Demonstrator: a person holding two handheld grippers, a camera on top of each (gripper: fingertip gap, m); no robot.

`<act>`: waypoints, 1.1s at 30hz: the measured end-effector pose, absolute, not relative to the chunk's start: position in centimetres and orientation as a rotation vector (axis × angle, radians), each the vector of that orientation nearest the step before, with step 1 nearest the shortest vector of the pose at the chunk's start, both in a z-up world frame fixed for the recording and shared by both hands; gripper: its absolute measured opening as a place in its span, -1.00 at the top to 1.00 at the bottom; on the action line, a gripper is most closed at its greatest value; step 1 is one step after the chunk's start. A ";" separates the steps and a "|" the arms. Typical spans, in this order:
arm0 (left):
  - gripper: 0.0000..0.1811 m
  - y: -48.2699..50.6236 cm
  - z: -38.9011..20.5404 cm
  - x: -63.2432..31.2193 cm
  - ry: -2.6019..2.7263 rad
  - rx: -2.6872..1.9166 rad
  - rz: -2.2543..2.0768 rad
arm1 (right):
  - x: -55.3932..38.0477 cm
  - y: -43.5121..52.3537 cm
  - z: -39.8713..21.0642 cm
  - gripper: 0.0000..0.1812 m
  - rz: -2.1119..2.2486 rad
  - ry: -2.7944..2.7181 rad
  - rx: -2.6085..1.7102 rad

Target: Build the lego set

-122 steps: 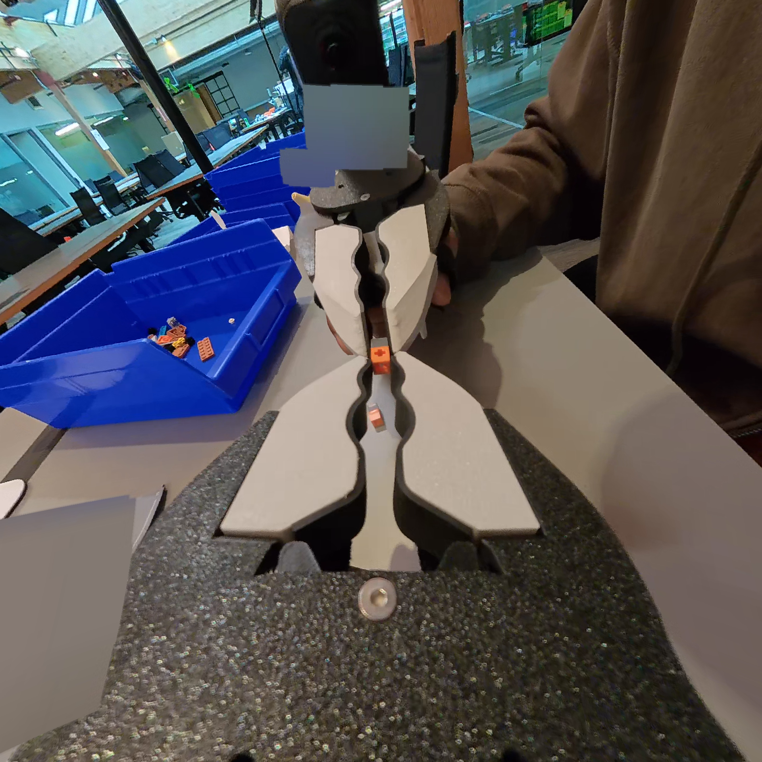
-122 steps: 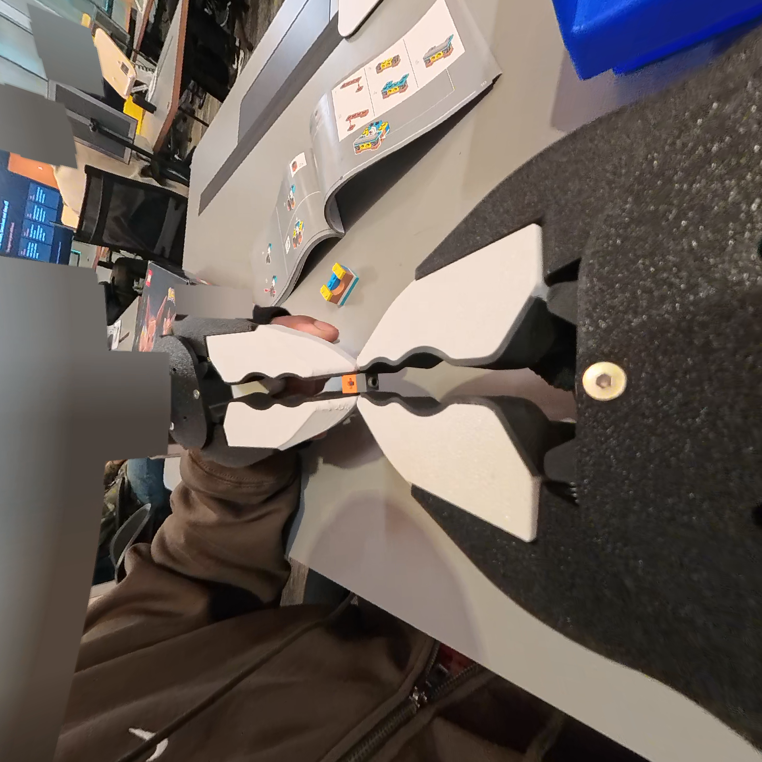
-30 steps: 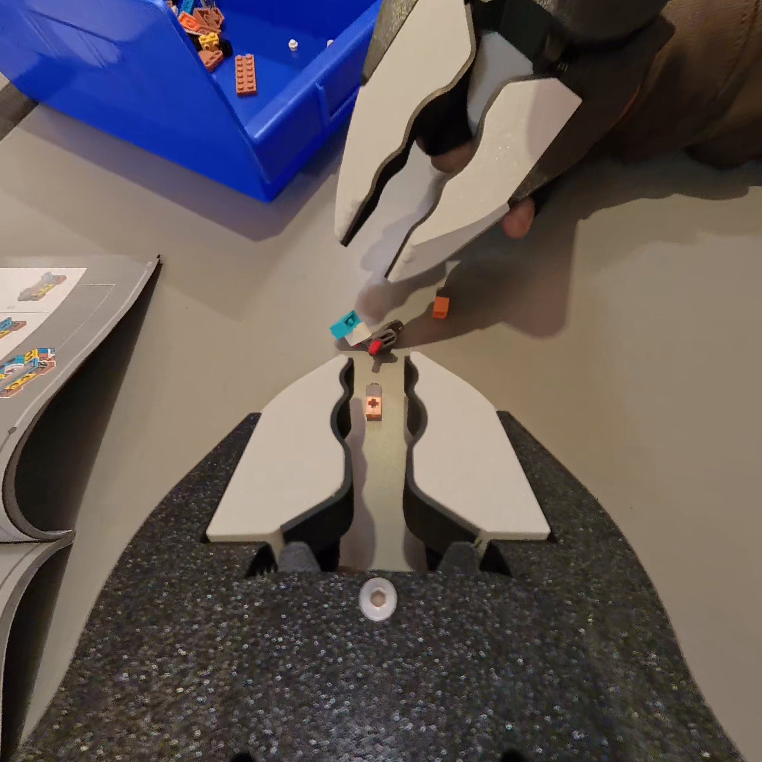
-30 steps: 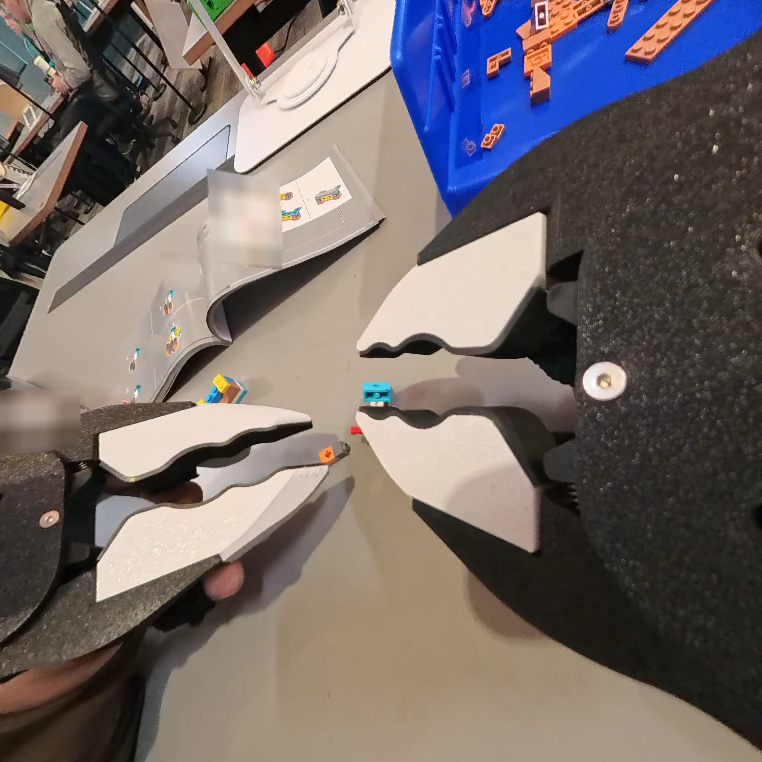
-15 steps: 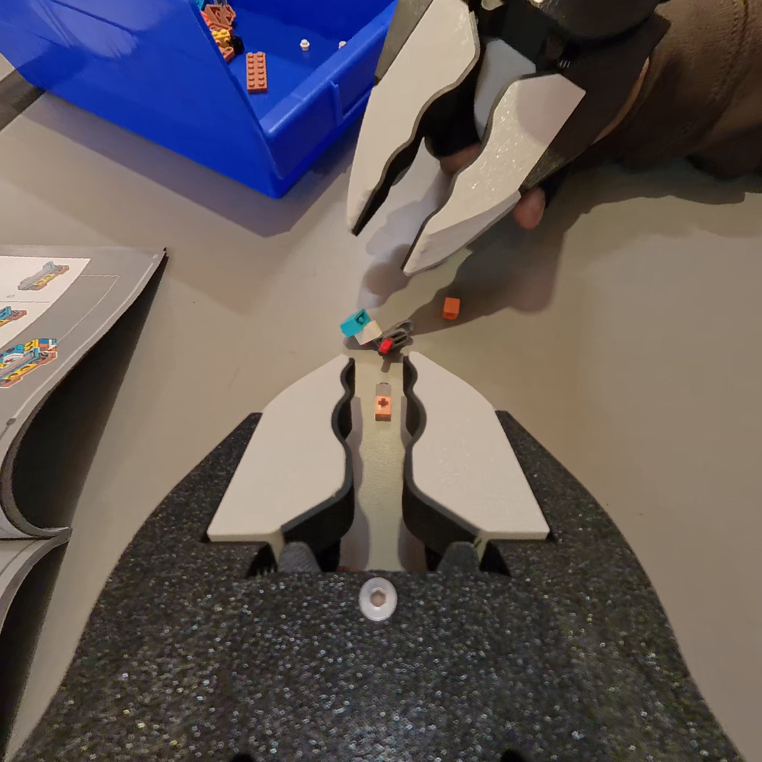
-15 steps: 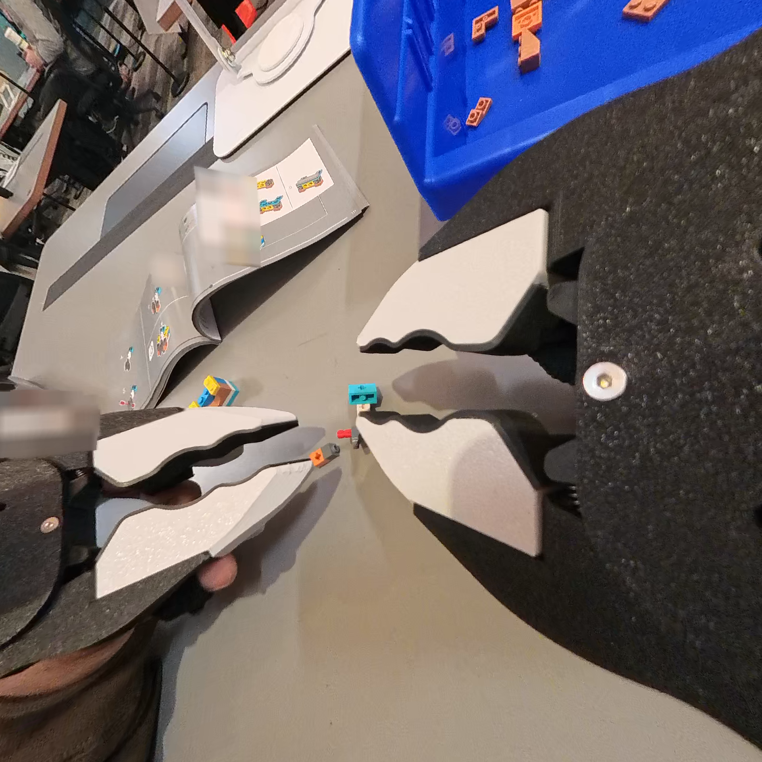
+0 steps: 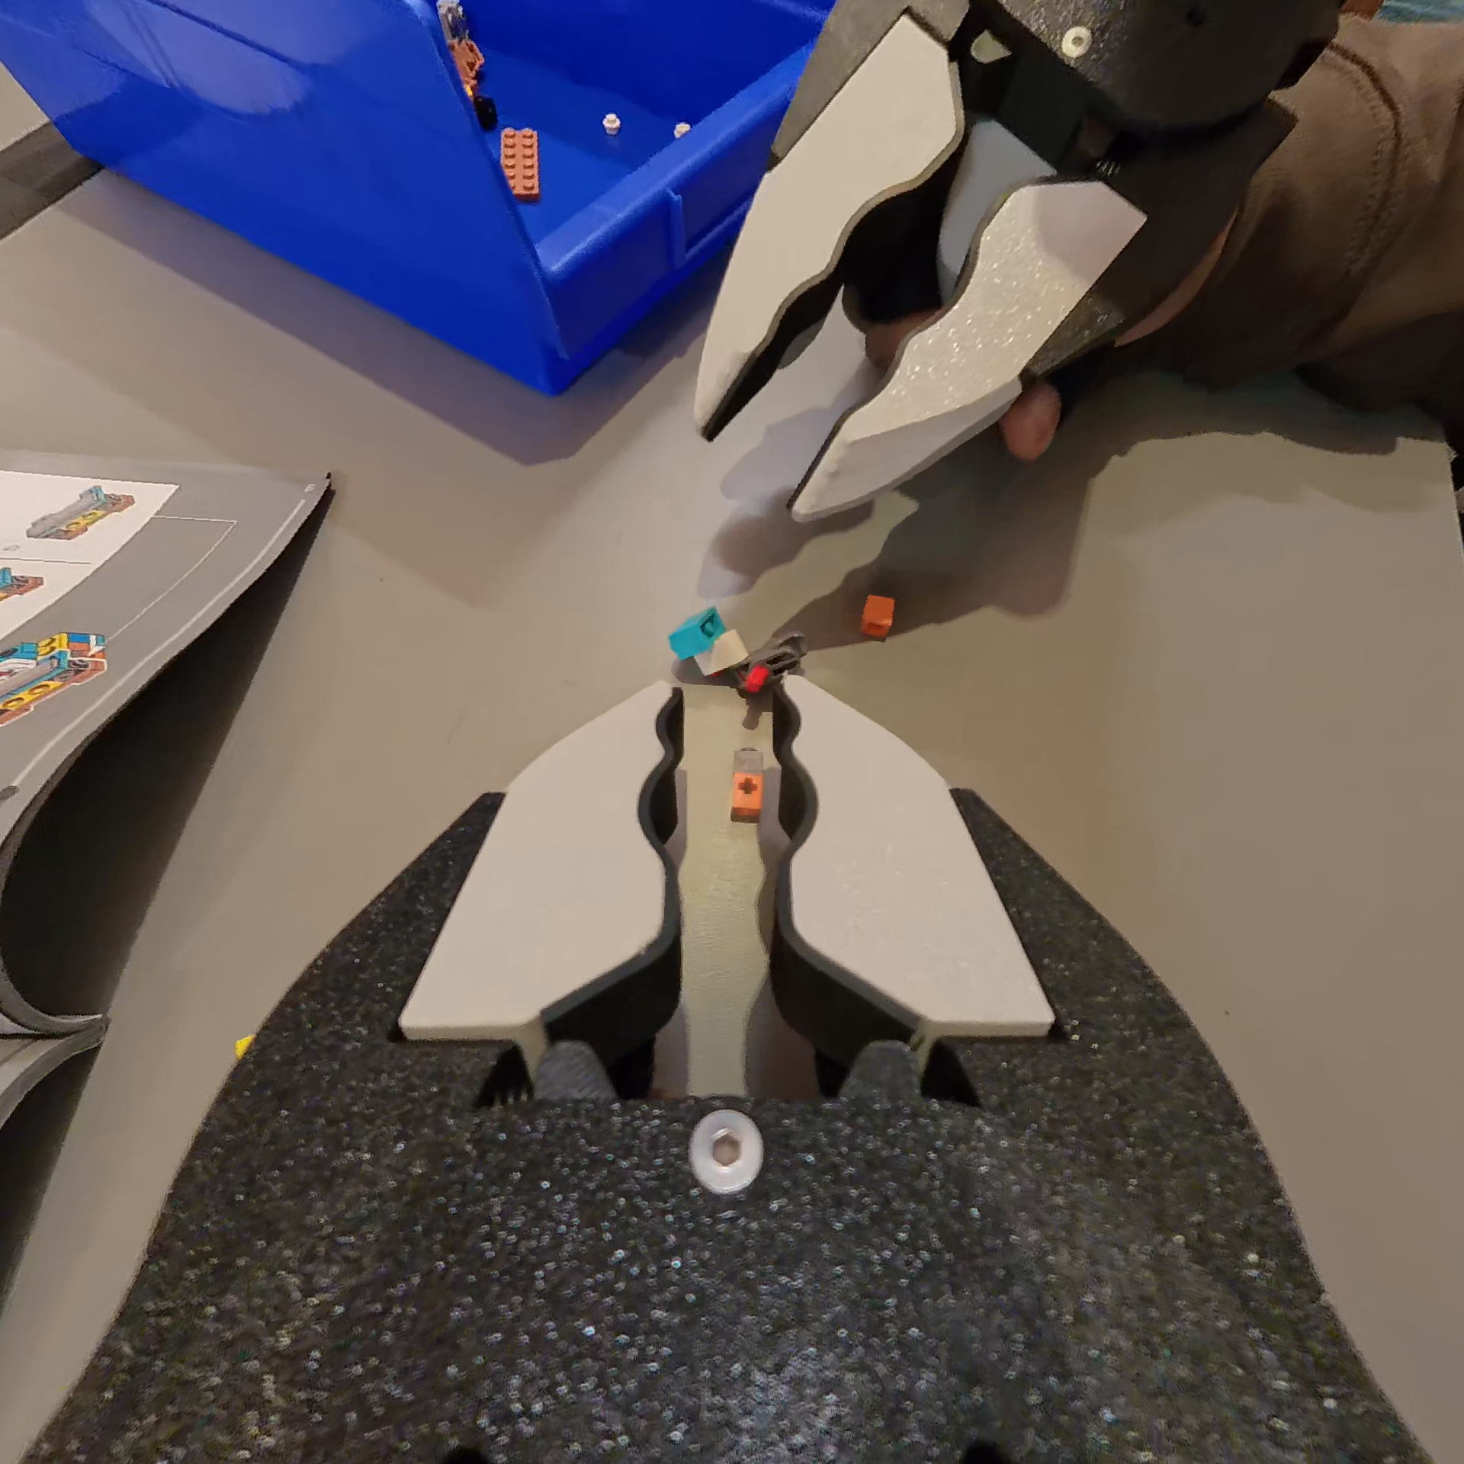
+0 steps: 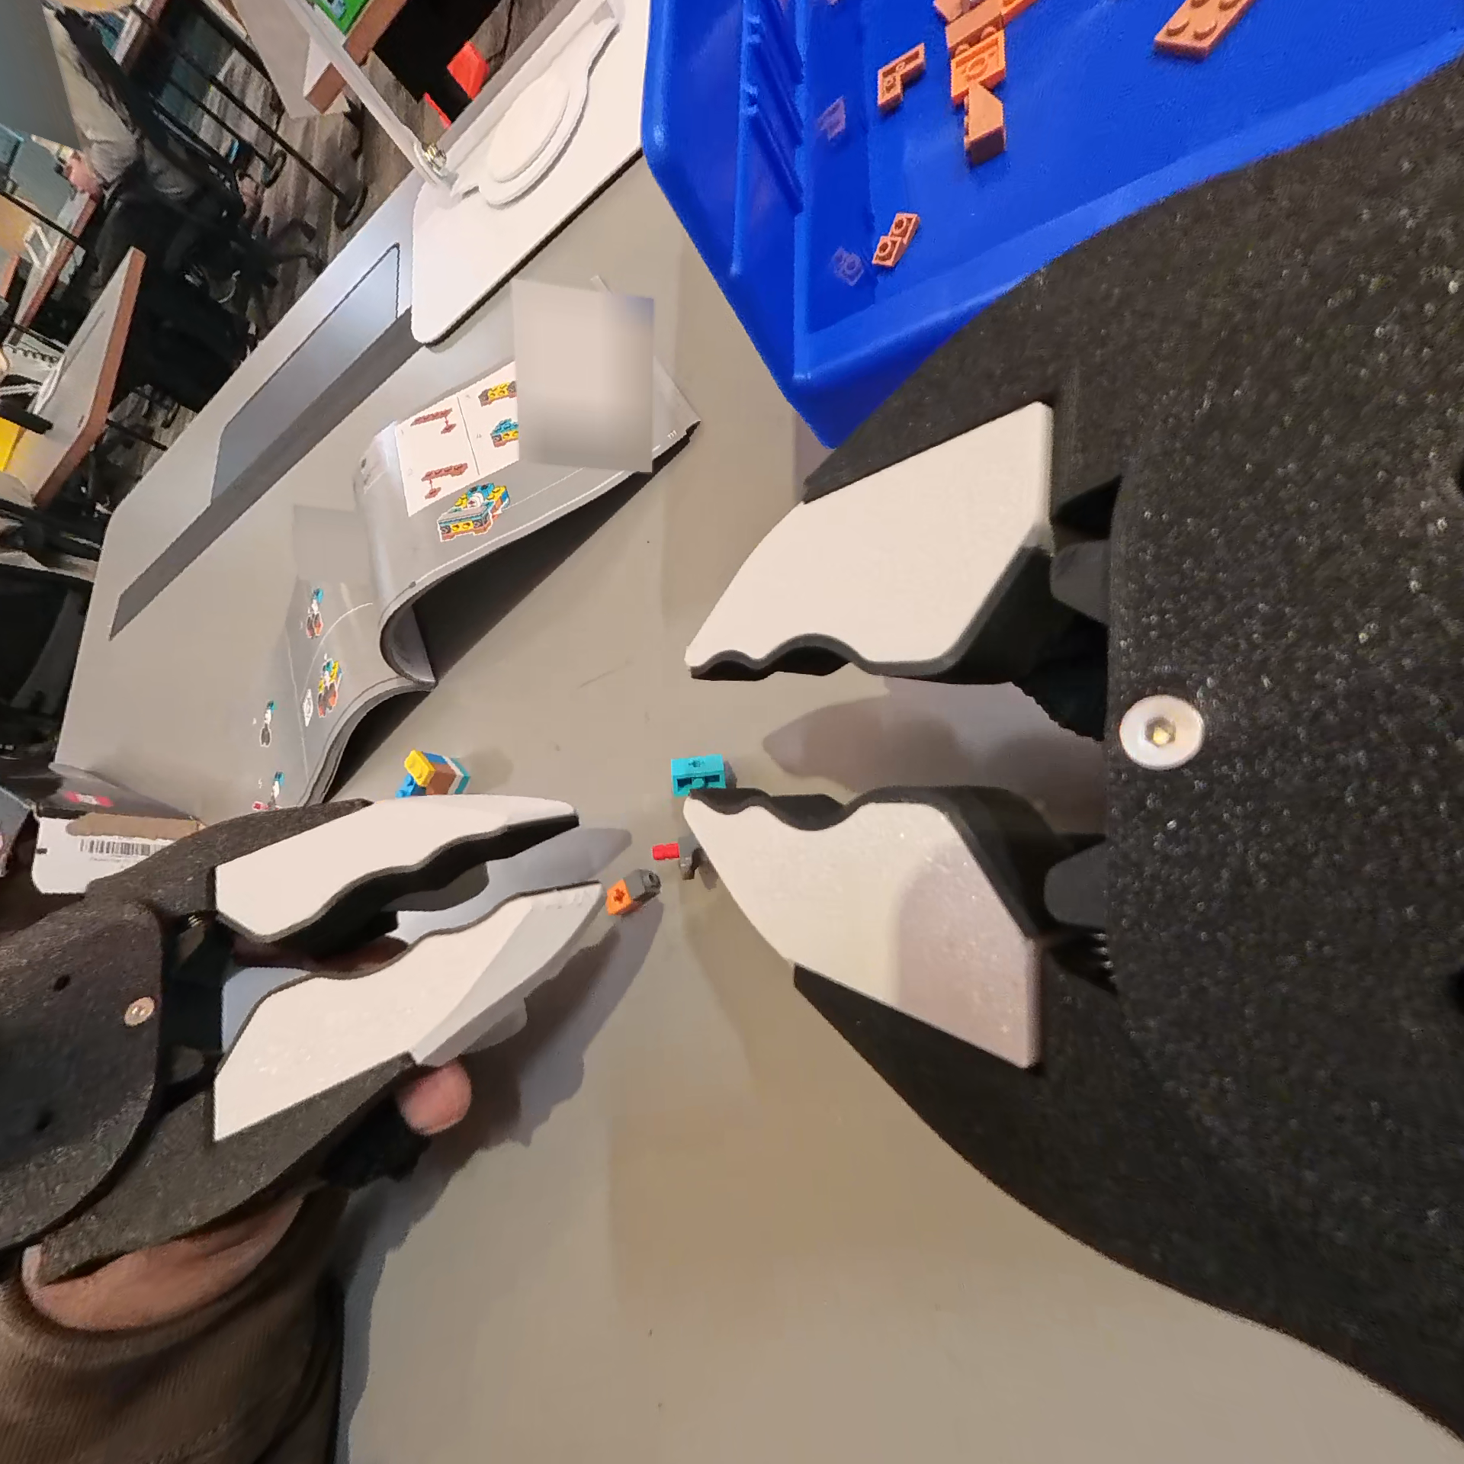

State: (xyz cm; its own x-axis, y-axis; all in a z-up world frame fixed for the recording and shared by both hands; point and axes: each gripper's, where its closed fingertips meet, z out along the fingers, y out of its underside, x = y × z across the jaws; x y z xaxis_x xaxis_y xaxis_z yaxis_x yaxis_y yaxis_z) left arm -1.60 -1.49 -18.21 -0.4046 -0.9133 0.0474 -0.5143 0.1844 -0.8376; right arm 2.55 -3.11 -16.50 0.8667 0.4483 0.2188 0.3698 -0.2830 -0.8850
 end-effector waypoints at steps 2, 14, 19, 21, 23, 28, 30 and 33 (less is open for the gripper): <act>0.77 -1.4 -18.2 -1.6 1.993 -1.344 -1.131 | 2.6 -3.1 -16.4 0.72 0.095 -0.603 -1.900; 0.77 -1.6 -18.2 -1.7 1.998 -1.351 -1.146 | 2.4 -3.2 -16.6 0.72 0.093 -0.616 -1.906; 0.77 -1.6 -18.2 -1.7 2.000 -1.351 -1.146 | 2.4 -3.2 -16.6 0.72 0.091 -0.620 -1.906; 0.77 -1.6 -18.2 -1.7 2.000 -1.351 -1.147 | 2.4 -3.2 -16.6 0.72 0.091 -0.620 -1.907; 0.77 -1.6 -18.2 -1.7 2.000 -1.351 -1.147 | 2.4 -3.2 -16.6 0.72 0.091 -0.621 -1.907; 0.77 -1.6 -18.2 -1.7 1.999 -1.351 -1.147 | 2.4 -3.2 -16.7 0.72 0.090 -0.624 -1.907; 0.77 -1.6 -18.2 -1.7 2.000 -1.350 -1.146 | 2.4 -3.2 -16.7 0.72 0.089 -0.625 -1.907; 0.77 -1.6 -18.1 -1.7 1.999 -1.350 -1.146 | 2.3 -3.2 -16.7 0.72 0.089 -0.625 -1.907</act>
State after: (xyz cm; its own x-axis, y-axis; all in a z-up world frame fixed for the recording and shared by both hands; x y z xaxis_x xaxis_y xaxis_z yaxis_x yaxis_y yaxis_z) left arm -1.70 -1.60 -18.15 -0.4078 -0.9104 0.0706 -0.5207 0.1683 -0.8370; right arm 2.35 -3.19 -16.67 0.8593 0.4609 0.2219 0.3808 -0.2866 -0.8791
